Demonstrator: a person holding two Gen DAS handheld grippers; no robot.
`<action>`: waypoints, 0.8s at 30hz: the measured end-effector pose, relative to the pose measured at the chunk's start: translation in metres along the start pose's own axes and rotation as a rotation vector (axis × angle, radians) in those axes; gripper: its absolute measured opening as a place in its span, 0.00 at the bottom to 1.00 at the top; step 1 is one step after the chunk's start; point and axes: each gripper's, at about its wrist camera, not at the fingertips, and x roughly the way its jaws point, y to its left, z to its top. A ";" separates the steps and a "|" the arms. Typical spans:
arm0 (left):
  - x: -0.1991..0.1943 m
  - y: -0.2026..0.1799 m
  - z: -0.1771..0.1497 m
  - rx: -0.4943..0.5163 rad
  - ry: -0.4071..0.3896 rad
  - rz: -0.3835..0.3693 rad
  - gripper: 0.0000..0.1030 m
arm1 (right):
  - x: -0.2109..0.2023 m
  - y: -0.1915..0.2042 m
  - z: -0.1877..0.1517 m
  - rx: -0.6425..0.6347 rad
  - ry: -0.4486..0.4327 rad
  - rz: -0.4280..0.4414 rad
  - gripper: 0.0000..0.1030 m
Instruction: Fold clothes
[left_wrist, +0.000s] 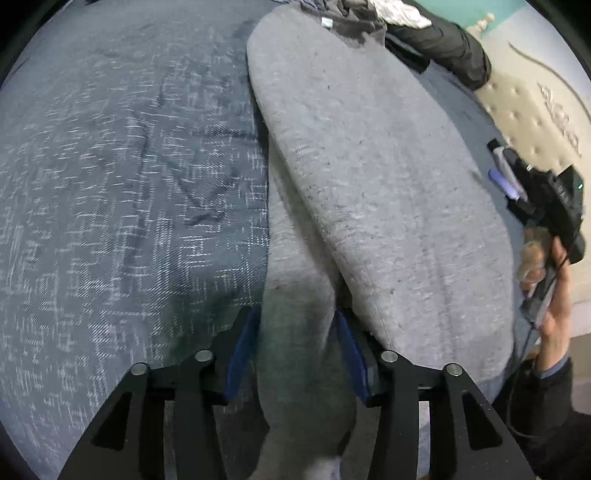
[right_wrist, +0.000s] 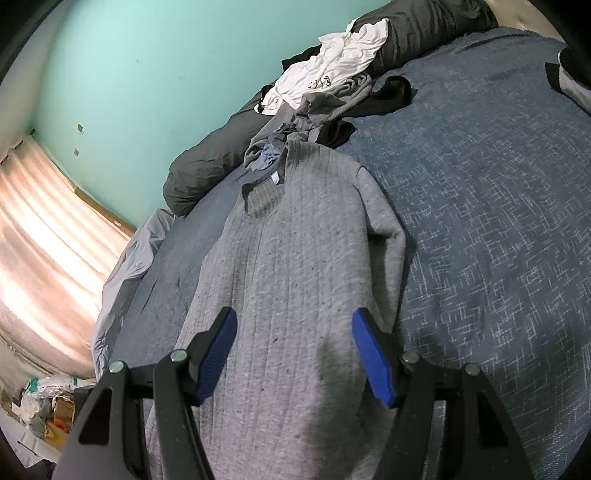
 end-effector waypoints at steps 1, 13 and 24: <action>0.003 -0.002 0.001 0.010 0.002 0.009 0.11 | 0.000 0.000 0.000 -0.001 0.000 0.000 0.64; -0.109 0.032 0.031 0.002 -0.217 0.199 0.06 | -0.001 -0.002 0.001 0.012 -0.003 0.001 0.64; -0.241 0.112 0.104 -0.146 -0.442 0.511 0.05 | 0.000 -0.002 0.002 0.002 -0.001 -0.009 0.64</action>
